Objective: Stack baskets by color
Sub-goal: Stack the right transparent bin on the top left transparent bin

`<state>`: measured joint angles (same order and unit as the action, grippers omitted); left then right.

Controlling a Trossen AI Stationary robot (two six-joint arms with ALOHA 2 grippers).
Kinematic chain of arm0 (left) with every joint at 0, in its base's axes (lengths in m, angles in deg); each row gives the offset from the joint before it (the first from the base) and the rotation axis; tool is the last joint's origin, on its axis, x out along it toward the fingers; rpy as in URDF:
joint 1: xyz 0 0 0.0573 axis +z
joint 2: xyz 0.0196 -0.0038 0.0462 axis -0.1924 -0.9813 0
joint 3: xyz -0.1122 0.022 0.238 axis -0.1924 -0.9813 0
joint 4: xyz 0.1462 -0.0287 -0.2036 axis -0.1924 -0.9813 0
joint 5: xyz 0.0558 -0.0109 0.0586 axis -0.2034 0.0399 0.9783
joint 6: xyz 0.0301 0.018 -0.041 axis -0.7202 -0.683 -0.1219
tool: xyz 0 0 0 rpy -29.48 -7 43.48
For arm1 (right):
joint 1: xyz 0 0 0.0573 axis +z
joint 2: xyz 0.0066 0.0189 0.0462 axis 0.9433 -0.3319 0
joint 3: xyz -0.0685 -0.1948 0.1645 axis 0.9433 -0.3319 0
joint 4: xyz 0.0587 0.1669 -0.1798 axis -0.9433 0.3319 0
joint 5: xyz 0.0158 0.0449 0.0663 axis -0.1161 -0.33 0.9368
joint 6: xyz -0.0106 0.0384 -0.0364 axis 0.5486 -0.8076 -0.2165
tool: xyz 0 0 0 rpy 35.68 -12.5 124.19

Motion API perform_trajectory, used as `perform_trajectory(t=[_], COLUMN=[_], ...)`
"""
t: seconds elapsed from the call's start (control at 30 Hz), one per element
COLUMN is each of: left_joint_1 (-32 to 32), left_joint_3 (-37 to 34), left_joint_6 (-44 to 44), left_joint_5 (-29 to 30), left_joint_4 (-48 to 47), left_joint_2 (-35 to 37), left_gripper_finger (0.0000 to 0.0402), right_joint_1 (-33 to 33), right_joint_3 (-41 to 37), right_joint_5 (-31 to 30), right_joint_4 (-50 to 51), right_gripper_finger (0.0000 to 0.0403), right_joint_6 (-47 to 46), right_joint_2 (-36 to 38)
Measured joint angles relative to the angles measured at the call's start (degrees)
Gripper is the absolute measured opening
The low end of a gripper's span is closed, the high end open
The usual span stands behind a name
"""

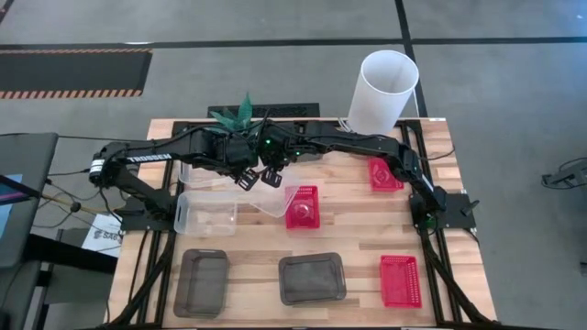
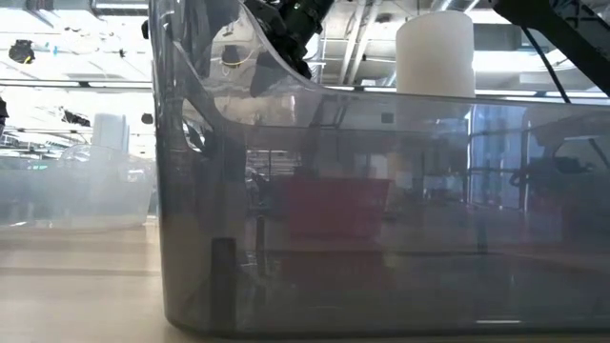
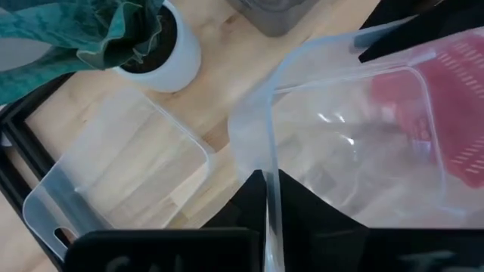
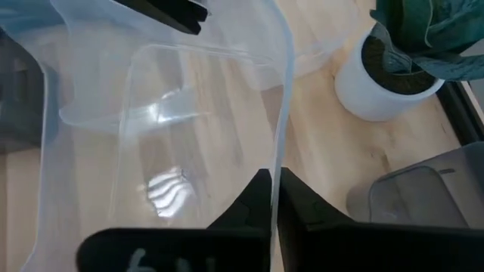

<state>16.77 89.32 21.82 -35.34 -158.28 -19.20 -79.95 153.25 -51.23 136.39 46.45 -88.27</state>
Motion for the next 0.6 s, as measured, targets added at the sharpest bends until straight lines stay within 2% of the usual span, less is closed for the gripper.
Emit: perform_trajectory(t=[0.3, 0.47, 0.6], left_joint_1=[0.00, -0.02, 0.41], left_joint_3=[-0.07, -0.07, -0.07], left_joint_6=[-0.31, -1.24, -1.78], left_joint_5=[1.64, 1.56, 1.13], left_joint_4=[1.22, 2.24, 2.61], left_joint_2=[0.00, -0.02, 0.23], left_gripper_finger=[0.0000, 0.0000, 0.0000], right_joint_1=[-0.18, -0.16, -0.64], right_joint_3=[0.02, 0.07, 0.11], right_joint_5=[1.45, 1.78, 6.65], right_joint_4=[-0.66, -0.76, -0.60], right_gripper_finger=[0.0092, 0.0158, 0.0218], right_joint_6=[0.21, 0.43, 0.09], right_joint_2=[0.03, 0.13, 0.13])
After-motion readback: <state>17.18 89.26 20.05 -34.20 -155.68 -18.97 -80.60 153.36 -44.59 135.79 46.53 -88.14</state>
